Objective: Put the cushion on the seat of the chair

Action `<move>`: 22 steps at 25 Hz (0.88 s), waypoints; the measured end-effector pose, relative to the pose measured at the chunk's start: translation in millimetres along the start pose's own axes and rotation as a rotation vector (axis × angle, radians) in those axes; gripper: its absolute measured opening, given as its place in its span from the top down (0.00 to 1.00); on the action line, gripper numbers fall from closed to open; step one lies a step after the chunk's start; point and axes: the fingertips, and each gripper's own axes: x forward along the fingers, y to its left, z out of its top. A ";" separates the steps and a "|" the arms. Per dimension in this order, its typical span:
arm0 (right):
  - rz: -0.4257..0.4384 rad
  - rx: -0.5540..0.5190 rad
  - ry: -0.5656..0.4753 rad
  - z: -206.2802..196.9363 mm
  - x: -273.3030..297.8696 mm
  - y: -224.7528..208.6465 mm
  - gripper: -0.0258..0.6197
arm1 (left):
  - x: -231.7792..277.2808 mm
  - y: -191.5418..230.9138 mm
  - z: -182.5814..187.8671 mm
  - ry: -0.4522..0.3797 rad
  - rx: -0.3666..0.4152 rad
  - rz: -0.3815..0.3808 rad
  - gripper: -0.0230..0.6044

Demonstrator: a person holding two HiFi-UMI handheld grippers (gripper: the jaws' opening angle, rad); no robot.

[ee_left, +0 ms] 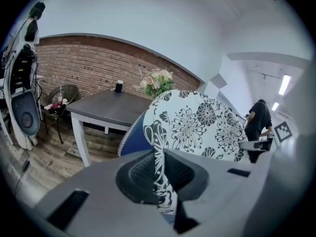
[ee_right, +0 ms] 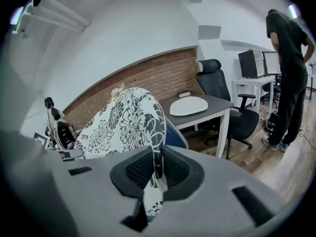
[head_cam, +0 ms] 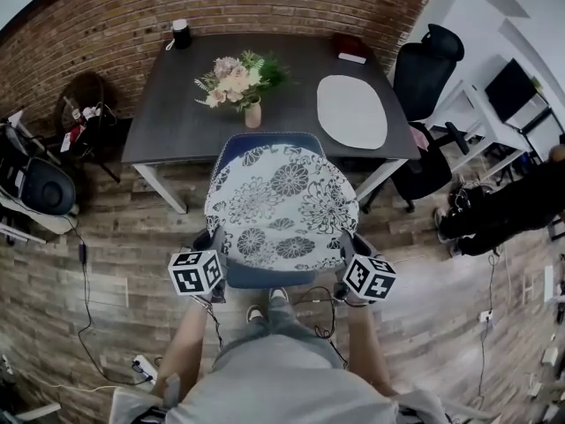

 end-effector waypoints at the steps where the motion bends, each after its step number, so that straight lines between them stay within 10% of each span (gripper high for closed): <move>1: -0.001 0.001 0.008 -1.5 3.3 -1.8 0.91 | 2.8 1.2 -1.6 0.008 -0.002 0.004 0.93; 22: 0.007 0.075 0.331 -152.3 71.0 -53.1 0.91 | 69.6 35.4 -165.9 0.317 -0.095 0.062 0.93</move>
